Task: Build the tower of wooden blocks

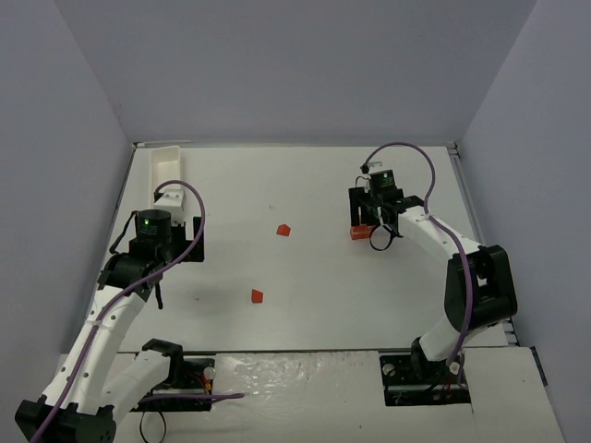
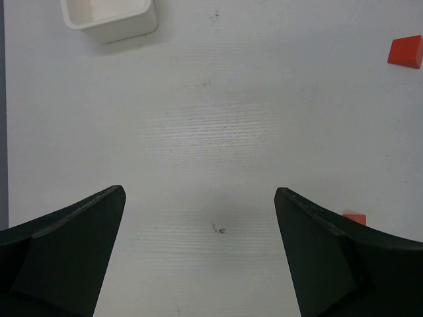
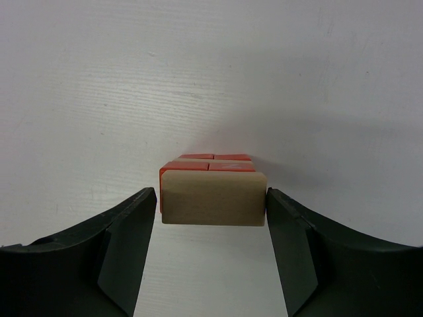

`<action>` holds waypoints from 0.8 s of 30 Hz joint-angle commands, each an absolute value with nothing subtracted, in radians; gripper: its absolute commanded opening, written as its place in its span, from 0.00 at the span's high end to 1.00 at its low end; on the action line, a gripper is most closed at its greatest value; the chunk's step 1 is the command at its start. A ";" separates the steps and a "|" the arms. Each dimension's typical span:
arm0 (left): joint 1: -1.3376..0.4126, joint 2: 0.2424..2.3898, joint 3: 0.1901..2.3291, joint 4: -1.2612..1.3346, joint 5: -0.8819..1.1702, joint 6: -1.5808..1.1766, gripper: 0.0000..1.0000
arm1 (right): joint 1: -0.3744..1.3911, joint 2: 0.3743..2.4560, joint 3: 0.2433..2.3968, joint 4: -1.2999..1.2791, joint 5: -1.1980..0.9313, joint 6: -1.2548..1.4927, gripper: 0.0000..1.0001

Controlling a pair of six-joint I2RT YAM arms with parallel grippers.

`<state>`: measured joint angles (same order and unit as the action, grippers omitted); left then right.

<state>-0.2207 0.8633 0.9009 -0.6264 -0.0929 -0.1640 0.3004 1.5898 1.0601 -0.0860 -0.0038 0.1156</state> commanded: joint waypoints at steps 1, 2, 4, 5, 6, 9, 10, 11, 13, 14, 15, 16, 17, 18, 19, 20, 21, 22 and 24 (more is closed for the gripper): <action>-0.218 0.868 0.916 -0.578 -0.084 -0.155 0.05 | 0.293 1.569 1.069 -0.046 -0.025 0.128 0.36; -0.218 0.868 0.916 -0.578 -0.084 -0.156 0.05 | 0.293 1.568 1.069 -0.046 -0.025 0.129 0.35; -0.218 0.867 0.915 -0.578 -0.084 -0.155 0.05 | 0.293 1.569 1.070 -0.045 -0.025 0.129 0.35; -0.218 0.867 0.915 -0.579 -0.084 -0.155 0.05 | 0.293 1.569 1.071 -0.044 -0.025 0.129 0.35; -0.218 0.867 0.916 -0.580 -0.084 -0.155 0.05 | 0.293 1.568 1.071 -0.044 -0.026 0.129 0.35; -0.218 0.868 0.914 -0.578 -0.084 -0.155 0.05 | 0.293 1.568 1.071 -0.046 -0.023 0.129 0.36; -0.218 0.868 0.916 -0.578 -0.084 -0.155 0.05 | 0.291 1.568 1.071 -0.046 -0.023 0.129 0.35; -0.218 0.868 0.916 -0.578 -0.084 -0.155 0.05 | 0.291 1.566 1.071 -0.046 -0.023 0.129 0.35; -0.219 0.869 0.915 -0.577 -0.084 -0.156 0.05 | 0.291 1.565 1.070 -0.046 -0.025 0.128 0.35; -0.218 0.870 0.916 -0.577 -0.084 -0.155 0.05 | 0.291 1.565 1.071 -0.046 -0.025 0.129 0.35; -0.218 0.870 0.916 -0.577 -0.083 -0.155 0.05 | 0.291 1.566 1.071 -0.046 -0.026 0.129 0.35; -0.218 0.870 0.915 -0.577 -0.083 -0.155 0.05 | 0.291 1.566 1.071 -0.046 -0.028 0.129 0.35; -0.219 0.870 0.915 -0.578 -0.083 -0.155 0.05 | 0.291 1.565 1.071 -0.046 -0.029 0.128 0.35; -0.219 0.870 0.916 -0.578 -0.083 -0.155 0.05 | 0.291 1.565 1.071 -0.046 -0.028 0.127 0.35; -0.219 0.871 0.917 -0.577 -0.083 -0.155 0.05 | 0.291 1.566 1.071 -0.046 -0.026 0.126 0.35; -0.219 0.871 0.917 -0.577 -0.083 -0.156 0.05 | 0.290 1.566 1.071 -0.045 -0.028 0.126 0.35; -0.219 0.870 0.917 -0.578 -0.083 -0.156 0.05 | 0.291 1.565 1.071 -0.044 -0.031 0.125 0.35; -0.219 0.870 0.917 -0.578 -0.083 -0.155 0.05 | 0.291 1.564 1.071 -0.045 -0.033 0.124 0.35; -0.219 0.871 0.917 -0.577 -0.083 -0.155 0.05 | 0.291 1.563 1.071 -0.046 -0.028 0.124 0.35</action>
<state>-0.2207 0.8642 0.9009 -0.6262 -0.0886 -0.1638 0.2996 1.5898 1.0603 -0.0860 -0.0169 0.1230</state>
